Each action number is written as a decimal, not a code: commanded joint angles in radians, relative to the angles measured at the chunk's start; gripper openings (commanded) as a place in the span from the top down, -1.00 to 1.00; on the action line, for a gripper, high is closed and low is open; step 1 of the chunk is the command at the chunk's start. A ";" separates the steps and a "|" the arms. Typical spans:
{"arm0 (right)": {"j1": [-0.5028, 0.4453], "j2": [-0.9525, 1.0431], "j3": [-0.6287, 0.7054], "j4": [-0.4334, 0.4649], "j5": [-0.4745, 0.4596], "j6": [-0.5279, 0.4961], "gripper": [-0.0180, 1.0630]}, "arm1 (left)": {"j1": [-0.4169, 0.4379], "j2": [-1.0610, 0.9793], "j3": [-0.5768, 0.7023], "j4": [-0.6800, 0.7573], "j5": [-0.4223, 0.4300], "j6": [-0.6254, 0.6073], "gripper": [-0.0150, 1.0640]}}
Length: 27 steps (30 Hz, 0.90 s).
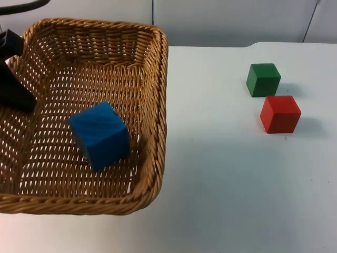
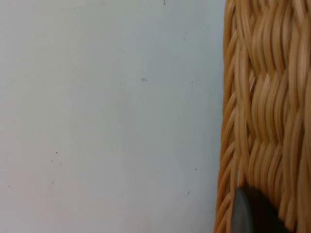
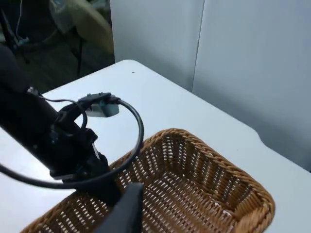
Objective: Pick up the basket with the left hand and place the blue cube into the basket with the right hand.
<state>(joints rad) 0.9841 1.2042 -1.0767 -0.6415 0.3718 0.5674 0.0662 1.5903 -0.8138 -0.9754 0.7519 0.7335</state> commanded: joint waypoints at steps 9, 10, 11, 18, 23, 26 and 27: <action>0.005 -0.305 0.291 -0.033 -0.007 -0.060 -0.96 | 0.000 0.009 0.002 -0.048 -0.039 0.016 0.98; 0.005 -0.373 0.345 -0.029 -0.007 -0.043 -0.96 | 0.000 0.028 0.002 -0.059 -0.051 0.020 0.98; 0.005 -0.418 0.382 -0.005 -0.007 -0.045 -0.96 | 0.000 0.040 0.002 -0.078 -0.054 0.038 0.98; 0.005 -0.682 0.515 0.066 0.155 -0.055 -0.96 | 0.000 0.157 0.000 -0.266 -0.073 0.217 0.98; 0.005 -0.844 0.517 0.109 0.318 -0.104 -0.96 | 0.000 0.258 -0.002 -0.360 -0.096 0.345 0.98; 0.005 -0.883 0.517 0.119 0.329 -0.104 -0.96 | 0.000 0.289 -0.010 -0.377 -0.105 0.372 0.98; 0.005 -0.907 0.517 0.123 0.331 -0.104 -0.96 | 0.000 0.311 -0.024 -0.377 -0.105 0.383 0.98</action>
<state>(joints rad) 0.9858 0.3057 -0.5636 -0.5273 0.6941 0.4735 0.0662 1.8984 -0.8269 -1.3046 0.6284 1.0969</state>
